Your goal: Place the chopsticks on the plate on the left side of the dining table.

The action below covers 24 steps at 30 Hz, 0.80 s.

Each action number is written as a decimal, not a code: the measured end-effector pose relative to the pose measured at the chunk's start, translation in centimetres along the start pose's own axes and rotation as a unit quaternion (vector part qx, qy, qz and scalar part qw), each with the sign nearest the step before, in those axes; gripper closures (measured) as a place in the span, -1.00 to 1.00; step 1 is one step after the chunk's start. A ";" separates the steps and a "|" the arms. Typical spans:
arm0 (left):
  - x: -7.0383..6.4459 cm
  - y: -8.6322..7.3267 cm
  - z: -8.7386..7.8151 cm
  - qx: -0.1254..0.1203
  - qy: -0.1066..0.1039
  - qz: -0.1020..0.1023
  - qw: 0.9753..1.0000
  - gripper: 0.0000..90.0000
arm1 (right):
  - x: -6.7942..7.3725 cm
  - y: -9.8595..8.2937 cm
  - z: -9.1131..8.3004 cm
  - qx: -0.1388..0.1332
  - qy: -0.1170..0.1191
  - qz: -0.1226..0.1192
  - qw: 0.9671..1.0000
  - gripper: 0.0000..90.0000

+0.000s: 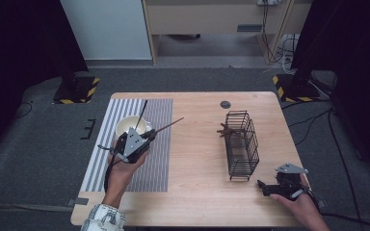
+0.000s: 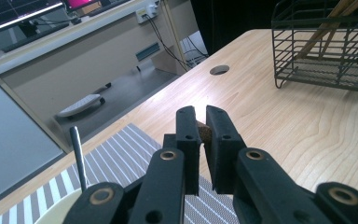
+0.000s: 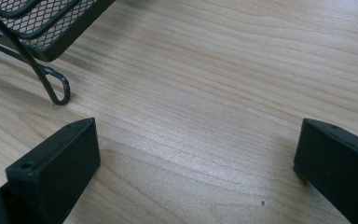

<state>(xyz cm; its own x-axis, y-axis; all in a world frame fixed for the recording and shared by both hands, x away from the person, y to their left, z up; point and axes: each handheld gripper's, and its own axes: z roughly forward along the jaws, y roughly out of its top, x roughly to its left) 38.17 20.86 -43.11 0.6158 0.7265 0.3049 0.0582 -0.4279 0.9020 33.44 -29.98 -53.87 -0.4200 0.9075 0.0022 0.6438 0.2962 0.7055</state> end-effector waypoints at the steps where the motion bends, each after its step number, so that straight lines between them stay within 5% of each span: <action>1: 0.0 -0.1 -0.1 0.000 0.000 -0.002 1.000 0.86 | 0.0 0.0 0.0 0.000 0.000 0.000 1.000 -1.00; 24: 0.9 -2.0 -2.0 0.005 0.016 -0.017 1.000 0.86 | 0.0 0.0 0.0 0.000 0.000 0.000 1.000 -1.00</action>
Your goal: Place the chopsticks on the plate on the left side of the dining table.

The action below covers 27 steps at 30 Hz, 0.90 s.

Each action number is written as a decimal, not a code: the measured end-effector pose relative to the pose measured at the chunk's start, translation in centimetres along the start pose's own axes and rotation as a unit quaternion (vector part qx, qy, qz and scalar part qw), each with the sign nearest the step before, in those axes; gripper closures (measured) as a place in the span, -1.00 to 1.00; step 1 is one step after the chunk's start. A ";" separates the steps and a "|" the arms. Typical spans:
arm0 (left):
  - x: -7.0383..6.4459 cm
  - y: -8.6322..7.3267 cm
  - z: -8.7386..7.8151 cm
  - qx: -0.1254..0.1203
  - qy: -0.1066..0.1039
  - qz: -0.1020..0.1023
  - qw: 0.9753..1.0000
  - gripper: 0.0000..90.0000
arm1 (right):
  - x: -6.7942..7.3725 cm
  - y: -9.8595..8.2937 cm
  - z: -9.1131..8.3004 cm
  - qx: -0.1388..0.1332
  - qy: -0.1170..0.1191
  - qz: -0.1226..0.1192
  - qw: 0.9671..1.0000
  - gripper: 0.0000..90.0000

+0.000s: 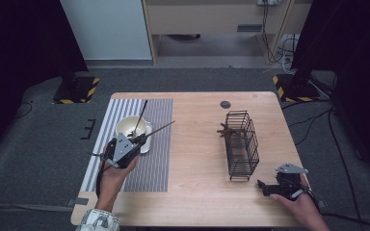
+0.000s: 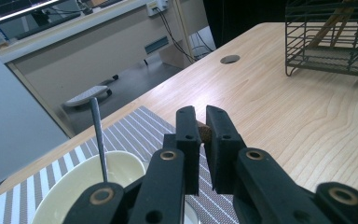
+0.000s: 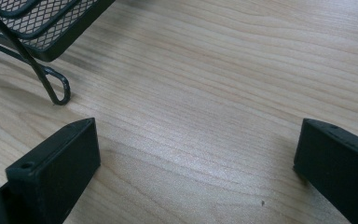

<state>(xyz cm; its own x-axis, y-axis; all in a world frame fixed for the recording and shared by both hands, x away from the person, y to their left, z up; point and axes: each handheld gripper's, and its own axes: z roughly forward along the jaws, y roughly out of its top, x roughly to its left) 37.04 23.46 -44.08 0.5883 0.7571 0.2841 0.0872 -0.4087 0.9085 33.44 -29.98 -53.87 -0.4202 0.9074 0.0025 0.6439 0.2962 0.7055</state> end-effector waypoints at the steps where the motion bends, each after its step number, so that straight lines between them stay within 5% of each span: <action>1: 0.0 0.0 0.0 0.000 0.000 0.000 1.000 0.86 | 0.0 0.0 0.0 0.000 0.000 0.000 1.000 -1.00; 11: 0.3 -0.6 -0.5 0.005 0.007 -0.004 1.000 0.86 | 0.0 0.0 0.0 0.000 0.000 0.000 1.000 -1.00; 27: -0.1 -2.7 -1.4 0.047 0.016 -0.010 0.999 0.86 | 0.0 0.0 0.0 0.000 0.000 -0.001 1.000 -1.00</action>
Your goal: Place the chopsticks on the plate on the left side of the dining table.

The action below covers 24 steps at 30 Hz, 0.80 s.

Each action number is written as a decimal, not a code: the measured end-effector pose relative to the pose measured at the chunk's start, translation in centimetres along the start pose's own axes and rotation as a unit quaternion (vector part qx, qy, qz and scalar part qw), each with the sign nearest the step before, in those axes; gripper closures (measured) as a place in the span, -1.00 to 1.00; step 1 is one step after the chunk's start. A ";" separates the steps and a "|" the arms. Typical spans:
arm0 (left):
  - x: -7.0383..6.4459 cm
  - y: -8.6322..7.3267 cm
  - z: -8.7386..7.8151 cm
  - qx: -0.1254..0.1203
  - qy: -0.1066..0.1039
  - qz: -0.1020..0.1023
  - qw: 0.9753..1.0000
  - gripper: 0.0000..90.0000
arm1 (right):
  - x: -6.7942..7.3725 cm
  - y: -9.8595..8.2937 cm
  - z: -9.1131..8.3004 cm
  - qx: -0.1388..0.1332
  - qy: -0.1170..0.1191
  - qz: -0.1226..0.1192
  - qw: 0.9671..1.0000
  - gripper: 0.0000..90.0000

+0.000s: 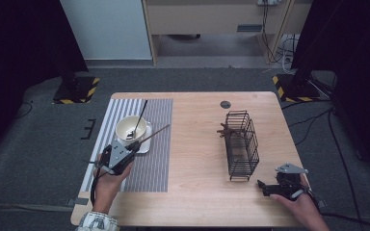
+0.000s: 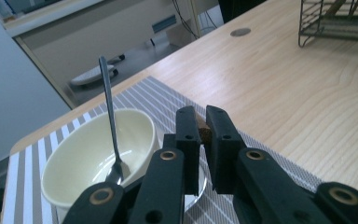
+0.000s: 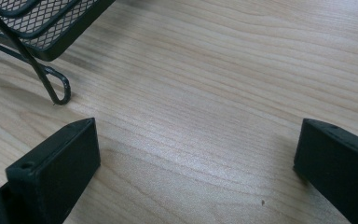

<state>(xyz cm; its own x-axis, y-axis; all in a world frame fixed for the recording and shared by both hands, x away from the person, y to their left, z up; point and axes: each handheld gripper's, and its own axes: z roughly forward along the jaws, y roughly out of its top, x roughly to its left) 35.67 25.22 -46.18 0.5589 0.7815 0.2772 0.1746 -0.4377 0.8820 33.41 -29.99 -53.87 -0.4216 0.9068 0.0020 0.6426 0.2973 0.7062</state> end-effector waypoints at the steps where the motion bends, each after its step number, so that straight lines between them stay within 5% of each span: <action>1: -0.1 -0.2 -0.1 0.007 0.000 0.002 1.000 0.86 | 0.0 0.0 0.0 0.000 0.000 0.000 1.000 -1.00; 16: -0.1 -3.3 -0.4 0.092 0.000 -0.004 0.996 0.86 | 0.0 0.0 0.0 0.000 0.000 -0.001 1.000 -1.00; 24: 0.7 -4.5 -0.7 0.100 0.002 -0.025 0.995 0.86 | 0.0 0.0 0.0 0.000 0.000 0.000 1.000 -1.00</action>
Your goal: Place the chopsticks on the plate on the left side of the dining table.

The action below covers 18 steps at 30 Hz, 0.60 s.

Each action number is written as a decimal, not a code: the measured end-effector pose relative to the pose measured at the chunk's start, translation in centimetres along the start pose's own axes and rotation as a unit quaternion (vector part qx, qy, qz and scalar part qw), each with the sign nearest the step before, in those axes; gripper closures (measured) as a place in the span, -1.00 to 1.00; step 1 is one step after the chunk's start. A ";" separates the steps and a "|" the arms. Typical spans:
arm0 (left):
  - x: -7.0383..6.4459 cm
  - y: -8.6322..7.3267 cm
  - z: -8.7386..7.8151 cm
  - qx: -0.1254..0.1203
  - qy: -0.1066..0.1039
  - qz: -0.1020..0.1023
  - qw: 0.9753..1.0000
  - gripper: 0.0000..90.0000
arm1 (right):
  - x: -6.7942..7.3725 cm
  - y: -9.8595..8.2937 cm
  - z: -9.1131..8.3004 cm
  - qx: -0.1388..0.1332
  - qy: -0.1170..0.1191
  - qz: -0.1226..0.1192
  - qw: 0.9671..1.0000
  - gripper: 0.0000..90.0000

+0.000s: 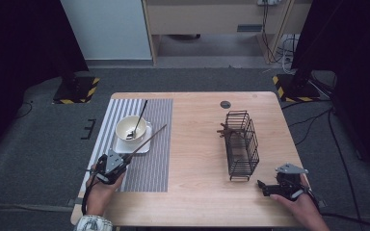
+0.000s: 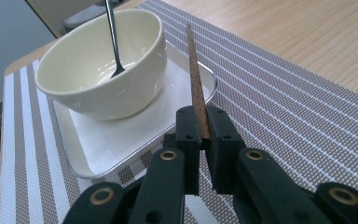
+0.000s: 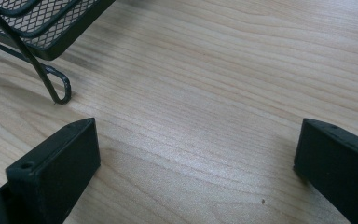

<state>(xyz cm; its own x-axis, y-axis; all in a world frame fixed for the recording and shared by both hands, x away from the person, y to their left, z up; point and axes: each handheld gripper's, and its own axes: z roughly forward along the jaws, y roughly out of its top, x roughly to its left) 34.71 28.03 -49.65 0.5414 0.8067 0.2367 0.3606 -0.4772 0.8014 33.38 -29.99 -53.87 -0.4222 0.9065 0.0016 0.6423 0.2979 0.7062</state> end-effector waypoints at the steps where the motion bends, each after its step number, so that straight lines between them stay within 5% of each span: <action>1: 0.1 -0.2 0.1 0.003 -0.001 -0.001 1.000 0.86 | 0.0 0.0 0.0 0.000 0.000 0.000 1.000 -1.00; 18: 1.3 -2.1 0.4 0.027 -0.017 -0.024 0.999 0.86 | 0.0 0.0 0.0 0.000 0.000 0.001 1.000 -1.00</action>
<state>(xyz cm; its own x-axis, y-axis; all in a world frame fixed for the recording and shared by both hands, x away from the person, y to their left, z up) 34.96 29.99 -51.26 0.5481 0.8172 0.1783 0.4270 -0.4567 0.7804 33.37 -29.98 -53.87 -0.4208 0.9071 0.0030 0.6437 0.2963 0.7056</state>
